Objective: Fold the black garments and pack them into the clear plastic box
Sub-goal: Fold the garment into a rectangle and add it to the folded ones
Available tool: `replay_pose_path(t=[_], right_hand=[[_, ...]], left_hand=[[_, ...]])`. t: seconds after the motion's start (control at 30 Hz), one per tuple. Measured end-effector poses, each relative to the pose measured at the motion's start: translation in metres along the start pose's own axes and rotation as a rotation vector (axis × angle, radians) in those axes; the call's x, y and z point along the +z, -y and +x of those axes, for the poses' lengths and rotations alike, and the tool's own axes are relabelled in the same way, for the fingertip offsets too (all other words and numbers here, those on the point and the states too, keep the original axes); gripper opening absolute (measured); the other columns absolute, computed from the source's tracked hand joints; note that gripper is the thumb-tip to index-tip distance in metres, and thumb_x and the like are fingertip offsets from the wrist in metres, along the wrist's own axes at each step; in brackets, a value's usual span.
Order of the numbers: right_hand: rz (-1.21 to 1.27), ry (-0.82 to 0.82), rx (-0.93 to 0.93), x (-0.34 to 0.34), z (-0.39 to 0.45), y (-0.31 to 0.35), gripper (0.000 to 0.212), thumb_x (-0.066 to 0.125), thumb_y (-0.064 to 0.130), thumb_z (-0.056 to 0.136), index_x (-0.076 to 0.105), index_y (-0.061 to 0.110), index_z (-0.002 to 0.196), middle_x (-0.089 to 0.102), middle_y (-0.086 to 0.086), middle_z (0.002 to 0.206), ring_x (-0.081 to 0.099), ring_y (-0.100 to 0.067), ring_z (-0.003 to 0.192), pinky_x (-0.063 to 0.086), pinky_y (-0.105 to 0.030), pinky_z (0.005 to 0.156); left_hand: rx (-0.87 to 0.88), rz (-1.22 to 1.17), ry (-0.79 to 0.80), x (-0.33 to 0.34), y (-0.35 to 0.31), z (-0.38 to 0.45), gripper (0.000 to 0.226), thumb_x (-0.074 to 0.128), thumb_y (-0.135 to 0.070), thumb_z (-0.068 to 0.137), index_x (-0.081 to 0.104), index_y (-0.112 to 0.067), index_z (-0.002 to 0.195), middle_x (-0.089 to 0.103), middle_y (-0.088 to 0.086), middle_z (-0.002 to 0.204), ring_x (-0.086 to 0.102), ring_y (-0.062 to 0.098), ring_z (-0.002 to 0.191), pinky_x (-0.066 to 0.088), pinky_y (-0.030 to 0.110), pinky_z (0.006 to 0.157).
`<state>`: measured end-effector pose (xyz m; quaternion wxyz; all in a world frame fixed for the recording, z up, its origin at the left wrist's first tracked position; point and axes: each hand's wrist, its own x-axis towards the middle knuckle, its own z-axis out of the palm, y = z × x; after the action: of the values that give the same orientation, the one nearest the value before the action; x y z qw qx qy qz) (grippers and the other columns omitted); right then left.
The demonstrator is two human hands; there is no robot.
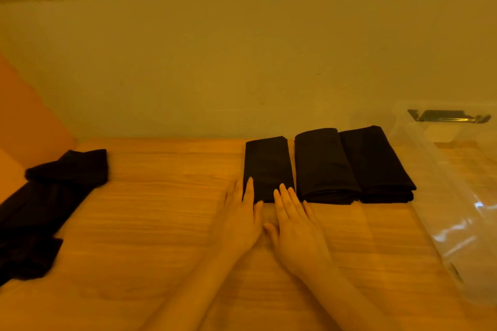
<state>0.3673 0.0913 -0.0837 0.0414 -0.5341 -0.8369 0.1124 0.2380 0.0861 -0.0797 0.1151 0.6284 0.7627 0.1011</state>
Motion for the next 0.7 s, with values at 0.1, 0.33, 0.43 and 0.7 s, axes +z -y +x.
replay_pose_path(t=[0.1,0.33,0.43,0.7], right_hand=[[0.006,-0.009,0.004,0.003,0.001,0.000,0.077,-0.016,0.062,0.067,-0.021,0.027,0.136,-0.026,0.006,0.145,-0.021,-0.011,0.137,-0.010,-0.032,0.108],[0.040,-0.078,0.042,0.003,-0.002,-0.001,0.082,-0.026,0.062,0.069,-0.015,0.020,0.139,-0.018,0.003,0.149,-0.020,-0.008,0.133,-0.006,-0.032,0.111],[0.035,-0.076,0.052,0.000,-0.002,0.000,0.074,-0.011,0.047,0.078,-0.008,0.018,0.146,-0.011,-0.001,0.155,-0.019,-0.008,0.133,-0.006,-0.032,0.110],[0.021,-0.063,0.078,-0.003,-0.004,0.002,0.059,0.020,0.037,0.098,-0.006,0.017,0.148,-0.009,-0.002,0.157,-0.009,-0.014,0.144,0.002,-0.036,0.117]], left_hand=[[0.034,0.110,0.049,0.004,0.005,-0.018,0.057,0.019,-0.038,0.101,-0.009,-0.021,0.147,-0.010,0.005,0.157,-0.012,0.018,0.144,-0.005,0.036,0.115],[0.125,0.123,0.078,0.002,0.001,0.005,0.055,0.016,-0.038,0.101,-0.008,-0.023,0.148,-0.007,0.001,0.158,-0.010,0.016,0.144,-0.007,0.040,0.115],[0.139,0.088,-0.008,0.002,0.001,0.002,0.055,0.018,-0.038,0.101,-0.008,-0.025,0.148,-0.009,-0.001,0.157,-0.013,0.015,0.143,-0.006,0.036,0.115],[0.209,0.182,0.020,0.008,0.005,-0.008,0.056,0.002,-0.049,0.094,-0.002,-0.033,0.148,-0.008,-0.005,0.157,-0.013,0.018,0.143,-0.009,0.041,0.112]])
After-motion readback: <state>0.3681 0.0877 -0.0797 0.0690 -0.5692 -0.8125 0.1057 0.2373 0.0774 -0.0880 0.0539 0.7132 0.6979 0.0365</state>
